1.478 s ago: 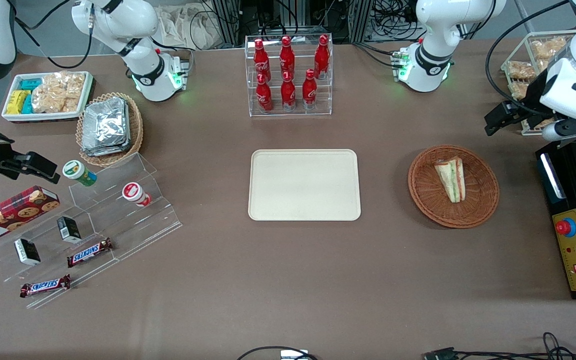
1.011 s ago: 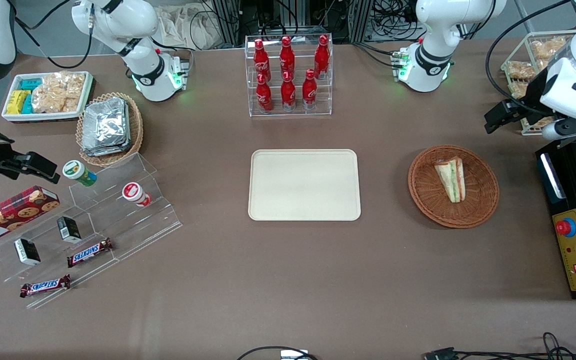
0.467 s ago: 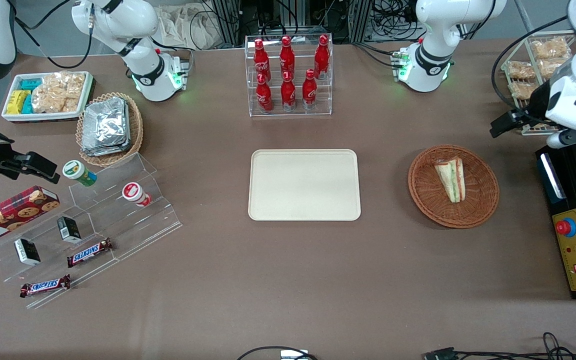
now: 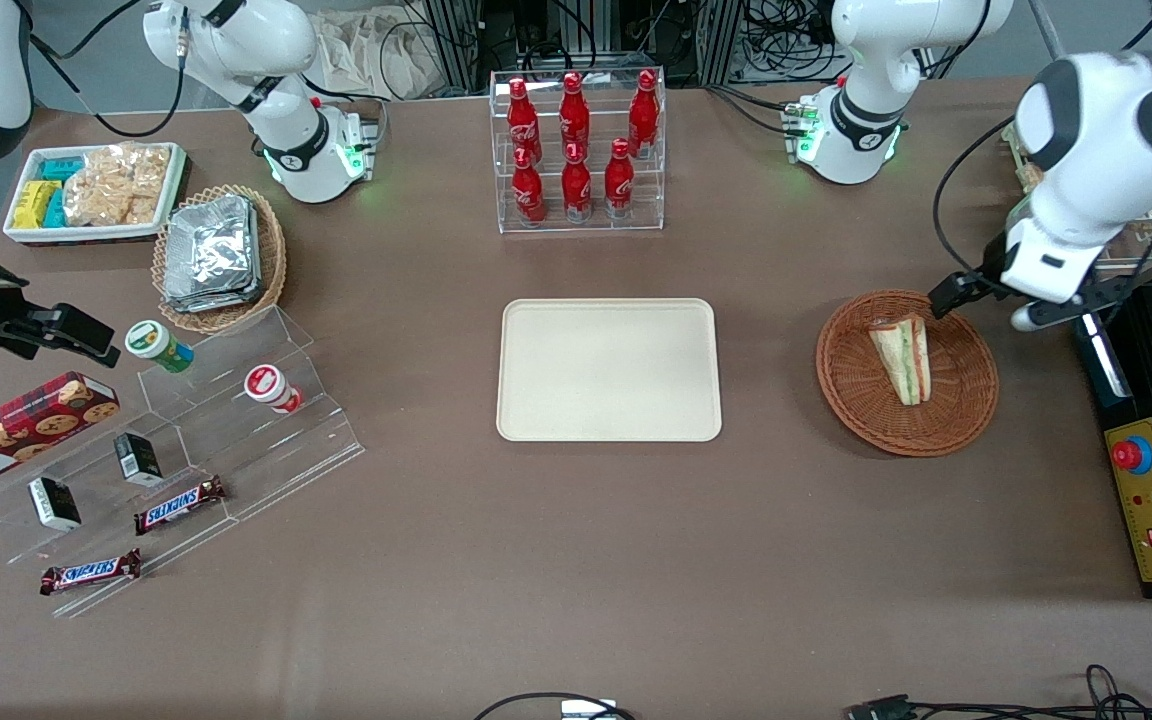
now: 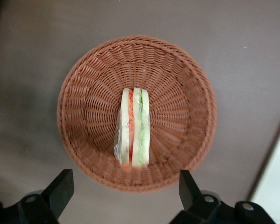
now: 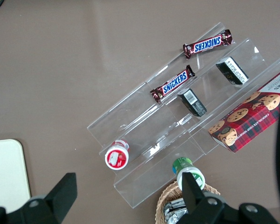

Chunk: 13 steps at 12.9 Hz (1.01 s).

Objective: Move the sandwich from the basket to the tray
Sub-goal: 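Lower the left gripper and close it on the wrapped sandwich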

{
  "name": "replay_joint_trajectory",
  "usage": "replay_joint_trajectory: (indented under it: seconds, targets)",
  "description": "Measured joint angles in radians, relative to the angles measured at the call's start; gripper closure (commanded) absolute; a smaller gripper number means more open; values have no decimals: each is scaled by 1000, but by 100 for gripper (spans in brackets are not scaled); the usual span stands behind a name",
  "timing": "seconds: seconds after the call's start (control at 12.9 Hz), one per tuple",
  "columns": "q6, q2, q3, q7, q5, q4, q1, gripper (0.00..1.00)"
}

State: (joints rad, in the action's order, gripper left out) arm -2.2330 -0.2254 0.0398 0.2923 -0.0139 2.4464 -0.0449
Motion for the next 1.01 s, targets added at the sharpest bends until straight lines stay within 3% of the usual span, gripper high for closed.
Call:
replay_joint_trajectory:
  seconds: [0.47, 0.7, 0.78, 0.86, 0.93, 1.01]
  targets:
    - [-380, 249, -25, 0, -5, 109, 0, 0]
    - [-445, 339, -26, 0, -5, 116, 0, 1]
    - [-446, 345, -26, 0, -5, 116, 0, 7]
    - [-446, 345, -26, 0, -5, 116, 0, 32]
    - [-446, 345, -26, 0, -5, 116, 0, 78]
    - [-446, 345, -26, 0, -5, 116, 0, 100]
